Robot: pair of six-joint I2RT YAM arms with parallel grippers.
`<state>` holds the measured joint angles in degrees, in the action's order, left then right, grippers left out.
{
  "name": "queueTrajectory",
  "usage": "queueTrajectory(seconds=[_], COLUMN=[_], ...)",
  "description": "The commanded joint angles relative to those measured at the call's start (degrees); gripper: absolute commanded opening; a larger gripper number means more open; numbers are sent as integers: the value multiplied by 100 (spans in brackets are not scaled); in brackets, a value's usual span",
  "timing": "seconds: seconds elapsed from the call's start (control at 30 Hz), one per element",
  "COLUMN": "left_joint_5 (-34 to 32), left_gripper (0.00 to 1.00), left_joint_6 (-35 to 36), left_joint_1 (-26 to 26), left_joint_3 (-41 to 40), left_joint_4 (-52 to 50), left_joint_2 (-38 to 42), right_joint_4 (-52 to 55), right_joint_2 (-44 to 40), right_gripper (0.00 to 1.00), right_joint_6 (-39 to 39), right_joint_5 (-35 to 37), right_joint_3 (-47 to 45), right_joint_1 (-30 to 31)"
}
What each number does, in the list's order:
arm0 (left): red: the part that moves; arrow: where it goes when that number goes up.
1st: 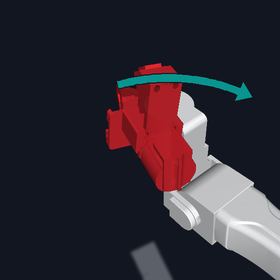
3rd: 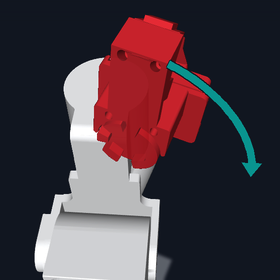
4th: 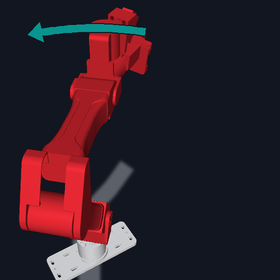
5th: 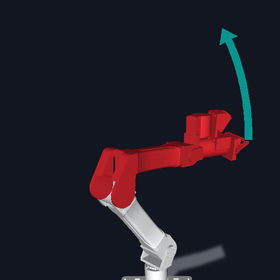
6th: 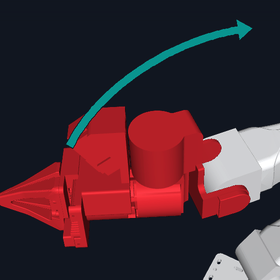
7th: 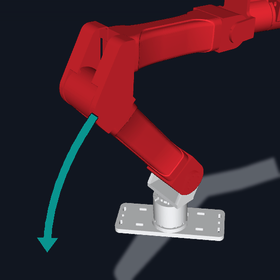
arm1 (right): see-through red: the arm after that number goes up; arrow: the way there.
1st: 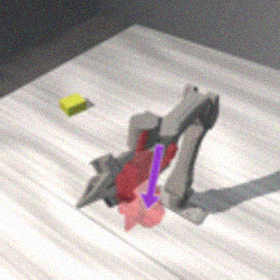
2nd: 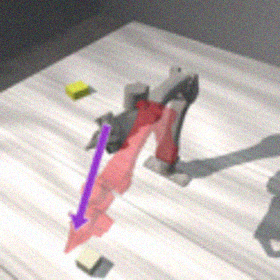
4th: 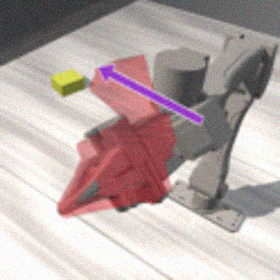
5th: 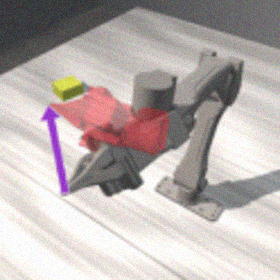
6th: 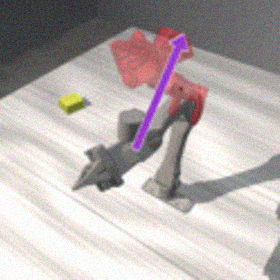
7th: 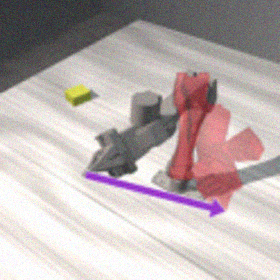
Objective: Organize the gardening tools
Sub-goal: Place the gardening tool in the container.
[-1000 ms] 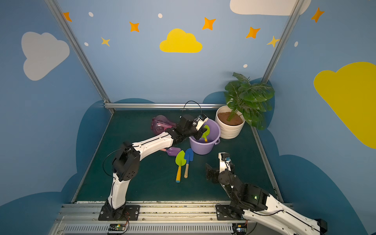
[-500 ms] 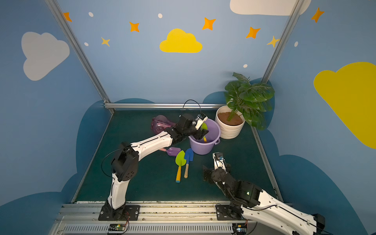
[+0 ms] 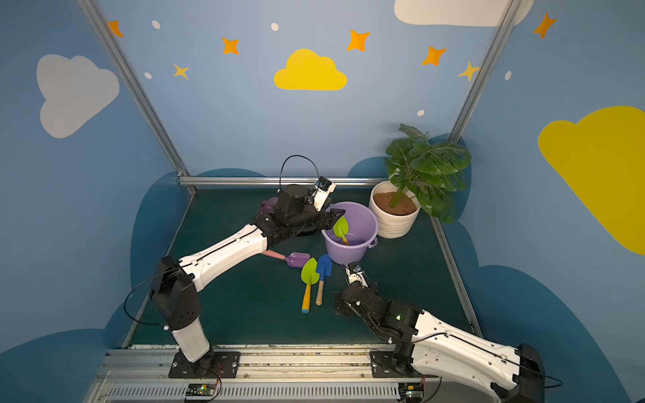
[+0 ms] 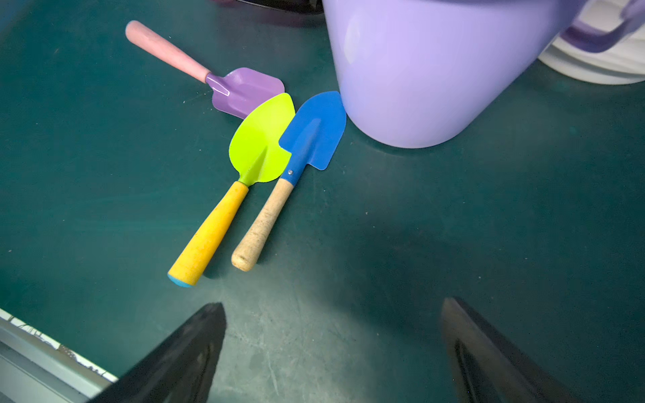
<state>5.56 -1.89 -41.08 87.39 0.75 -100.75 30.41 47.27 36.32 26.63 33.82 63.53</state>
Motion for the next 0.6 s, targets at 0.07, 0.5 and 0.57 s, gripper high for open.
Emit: queueTrajectory(seconds=[0.07,0.5,0.57], left_joint_5=[-9,-326,-372], left_gripper=[74,74,74], left_joint_6=[-358,-567,-567], left_joint_1=[92,321,360], left_joint_3=[-821,-2241,-2353], left_joint_4=[351,705,707], left_joint_2=[565,1923,2012], right_joint_4=[-531,-928,-1007], right_joint_2=[525,2590,2900], right_gripper=[97,90,88], right_joint_6=[411,640,629], right_joint_5=[-418,-963,-1048], right_joint_3=[137,776,882], right_joint_1=[-9,-51,-73])
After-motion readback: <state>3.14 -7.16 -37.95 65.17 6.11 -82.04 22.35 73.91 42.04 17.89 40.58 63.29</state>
